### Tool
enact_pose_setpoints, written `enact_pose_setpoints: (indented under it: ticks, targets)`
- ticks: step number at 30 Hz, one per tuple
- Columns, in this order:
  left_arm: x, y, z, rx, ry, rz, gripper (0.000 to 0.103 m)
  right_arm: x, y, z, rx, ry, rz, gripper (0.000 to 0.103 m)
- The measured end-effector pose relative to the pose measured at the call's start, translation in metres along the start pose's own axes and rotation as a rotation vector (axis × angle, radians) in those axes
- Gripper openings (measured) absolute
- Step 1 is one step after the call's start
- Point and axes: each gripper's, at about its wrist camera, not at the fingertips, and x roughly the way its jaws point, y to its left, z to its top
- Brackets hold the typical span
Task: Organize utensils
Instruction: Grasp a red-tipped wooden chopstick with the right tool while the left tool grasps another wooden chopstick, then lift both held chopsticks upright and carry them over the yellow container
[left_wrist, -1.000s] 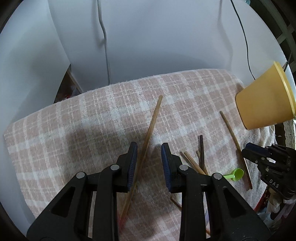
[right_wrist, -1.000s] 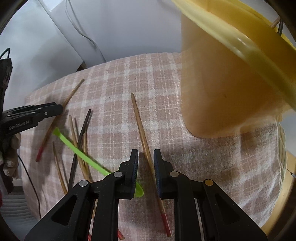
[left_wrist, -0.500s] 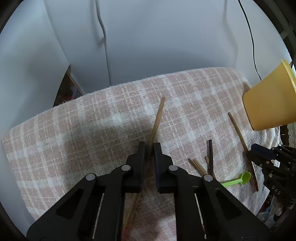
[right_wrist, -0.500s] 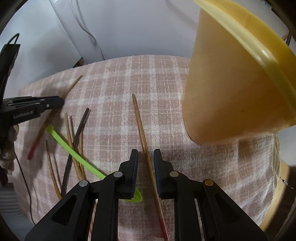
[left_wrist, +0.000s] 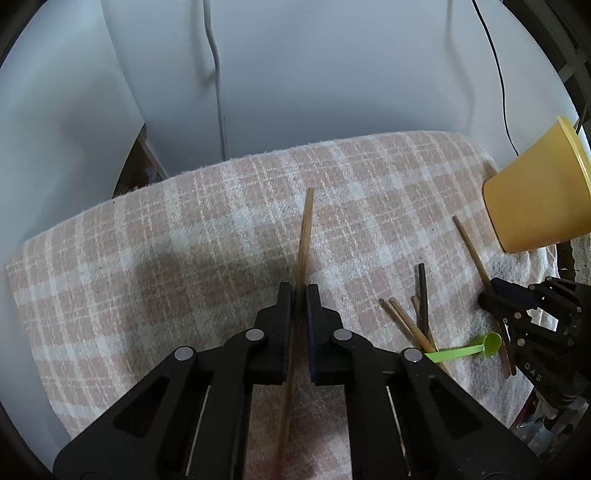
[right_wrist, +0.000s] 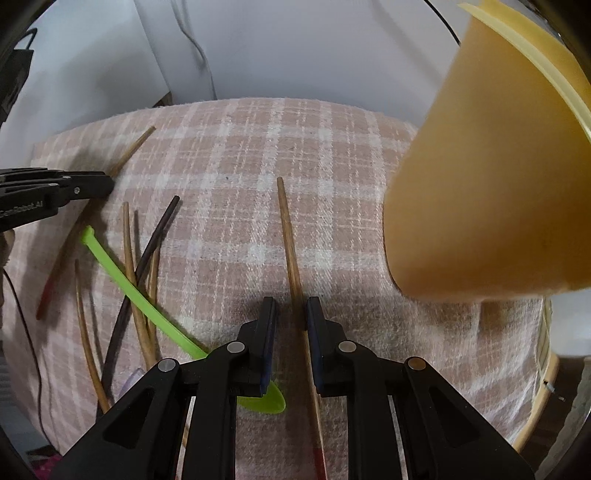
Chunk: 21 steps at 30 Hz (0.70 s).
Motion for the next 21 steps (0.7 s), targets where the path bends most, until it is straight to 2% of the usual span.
enact_pose_setpoints:
  ticks: [2, 5, 21]
  targets:
    - [-0.001, 0.002, -0.001, -0.010, 0.000, -0.001, 0.004, 0.002, 0.004, -0.001, -0.020, 0.000, 0.006, 0.007]
    - [-0.006, 0.005, -0.005, -0.022, -0.004, 0.002, 0.004, 0.004, 0.008, -0.001, -0.055, 0.004, 0.018, 0.005]
    - [-0.065, 0.013, -0.027, -0.131, -0.088, 0.014, 0.004, -0.046, 0.028, 0.018, -0.068, -0.063, 0.174, 0.005]
